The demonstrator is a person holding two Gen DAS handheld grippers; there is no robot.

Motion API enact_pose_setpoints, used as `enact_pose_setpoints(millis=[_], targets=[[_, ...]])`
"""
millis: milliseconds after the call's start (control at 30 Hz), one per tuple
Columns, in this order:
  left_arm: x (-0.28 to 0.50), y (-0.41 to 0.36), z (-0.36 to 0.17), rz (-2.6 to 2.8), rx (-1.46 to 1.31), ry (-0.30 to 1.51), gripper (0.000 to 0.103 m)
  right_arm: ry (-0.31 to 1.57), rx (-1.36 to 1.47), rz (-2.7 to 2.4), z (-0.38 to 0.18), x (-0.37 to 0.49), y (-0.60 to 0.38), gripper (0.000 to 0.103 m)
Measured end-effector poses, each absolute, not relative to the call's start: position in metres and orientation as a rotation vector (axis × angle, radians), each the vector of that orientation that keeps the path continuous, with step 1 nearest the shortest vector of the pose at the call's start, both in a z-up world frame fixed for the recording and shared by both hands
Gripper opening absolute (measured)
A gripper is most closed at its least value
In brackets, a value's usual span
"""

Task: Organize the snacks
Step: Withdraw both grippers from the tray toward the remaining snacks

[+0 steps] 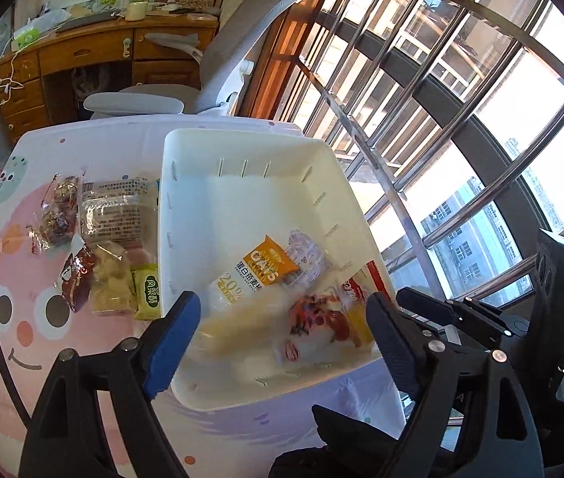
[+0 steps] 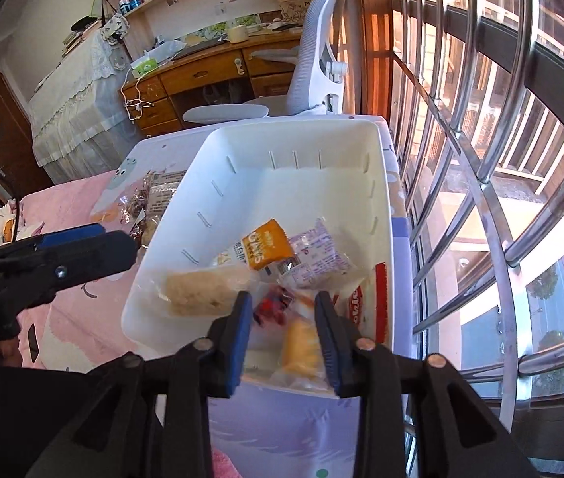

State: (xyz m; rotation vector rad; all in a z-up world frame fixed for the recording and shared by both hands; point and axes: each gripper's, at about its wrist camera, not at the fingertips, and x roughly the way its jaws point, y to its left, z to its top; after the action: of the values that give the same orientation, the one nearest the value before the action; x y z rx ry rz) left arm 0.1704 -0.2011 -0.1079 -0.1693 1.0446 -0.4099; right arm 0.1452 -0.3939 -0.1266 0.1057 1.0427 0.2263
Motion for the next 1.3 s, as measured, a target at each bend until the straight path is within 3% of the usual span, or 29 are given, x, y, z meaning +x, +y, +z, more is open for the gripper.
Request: enact_pose_setpoints(millis=[267,1300], targets=[[0.163,-0.185,-0.109,-0.347,-0.173,1.064,0.085,1.073,0.143,0.240,-0.133,0.147,-0.391,0.046],[0.102,-0.019,-0.119,-0.298,-0.218,1.134,0.085,1.194,0.294,0.203,-0.139,0.103,-0.274,0.049]])
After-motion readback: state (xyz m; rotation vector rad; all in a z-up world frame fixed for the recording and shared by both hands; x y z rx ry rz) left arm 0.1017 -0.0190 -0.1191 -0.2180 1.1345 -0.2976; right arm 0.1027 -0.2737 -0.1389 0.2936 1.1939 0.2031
